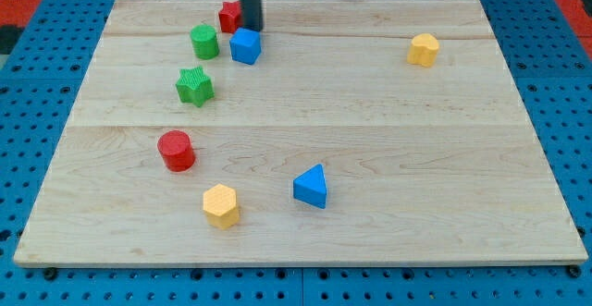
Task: Move red star to the top of green circle
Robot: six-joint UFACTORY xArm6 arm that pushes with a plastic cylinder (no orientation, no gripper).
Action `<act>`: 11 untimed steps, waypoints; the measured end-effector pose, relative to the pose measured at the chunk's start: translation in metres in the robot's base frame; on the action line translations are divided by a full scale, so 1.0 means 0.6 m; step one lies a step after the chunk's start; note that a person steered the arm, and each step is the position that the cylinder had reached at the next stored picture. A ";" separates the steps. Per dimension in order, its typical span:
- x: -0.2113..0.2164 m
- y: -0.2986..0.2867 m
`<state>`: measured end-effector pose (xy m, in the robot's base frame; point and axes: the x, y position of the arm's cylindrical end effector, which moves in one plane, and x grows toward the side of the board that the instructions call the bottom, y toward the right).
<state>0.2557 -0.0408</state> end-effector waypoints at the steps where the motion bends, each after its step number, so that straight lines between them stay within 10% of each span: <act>1: -0.030 0.056; 11: -0.065 0.021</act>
<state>0.2167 -0.0281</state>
